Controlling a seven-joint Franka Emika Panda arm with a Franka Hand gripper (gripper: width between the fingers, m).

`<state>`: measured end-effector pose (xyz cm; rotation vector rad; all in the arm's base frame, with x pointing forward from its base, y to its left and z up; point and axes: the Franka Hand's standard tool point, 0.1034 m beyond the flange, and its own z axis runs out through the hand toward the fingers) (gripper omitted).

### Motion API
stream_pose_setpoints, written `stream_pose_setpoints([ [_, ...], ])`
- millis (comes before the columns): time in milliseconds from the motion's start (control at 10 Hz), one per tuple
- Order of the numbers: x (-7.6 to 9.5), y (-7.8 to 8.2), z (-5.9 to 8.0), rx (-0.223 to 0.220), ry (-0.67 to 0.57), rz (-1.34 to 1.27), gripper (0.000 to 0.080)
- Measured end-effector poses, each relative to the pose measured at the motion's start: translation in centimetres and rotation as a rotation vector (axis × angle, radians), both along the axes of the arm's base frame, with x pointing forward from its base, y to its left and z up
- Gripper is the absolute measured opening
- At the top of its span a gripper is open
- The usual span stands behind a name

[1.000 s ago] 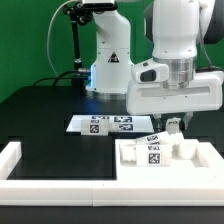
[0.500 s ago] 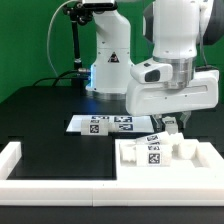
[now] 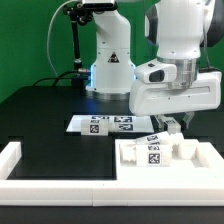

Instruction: Assemble one leg

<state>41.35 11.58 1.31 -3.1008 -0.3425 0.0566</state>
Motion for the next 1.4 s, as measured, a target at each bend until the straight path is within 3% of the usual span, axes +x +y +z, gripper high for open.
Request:
stream_pose_setpoints([
  [100, 0.0, 0.0, 0.0, 0.000, 0.000, 0.000, 0.0521],
  [200, -0.3, -0.1, -0.1, -0.002, 0.028, -0.024, 0.0626],
  [400, 0.0, 0.0, 0.4, -0.009, 0.173, -0.139, 0.0645],
  [500, 1.1, 0.3, 0.5, -0.009, 0.172, -0.159, 0.0645],
  [700, 0.9, 0.2, 0.8, -0.020, 0.378, -0.191, 0.0649],
  [800, 1.2, 0.0, 0.7, -0.020, 0.434, -0.185, 0.0649],
  [1000, 0.5, -0.5, 0.7, -0.026, 0.572, -0.201, 0.0649],
  [1200, -0.1, -0.2, 0.5, -0.039, 0.660, -0.196, 0.0649],
  [1400, 0.1, -0.3, 0.3, -0.039, 0.658, -0.199, 0.0649],
])
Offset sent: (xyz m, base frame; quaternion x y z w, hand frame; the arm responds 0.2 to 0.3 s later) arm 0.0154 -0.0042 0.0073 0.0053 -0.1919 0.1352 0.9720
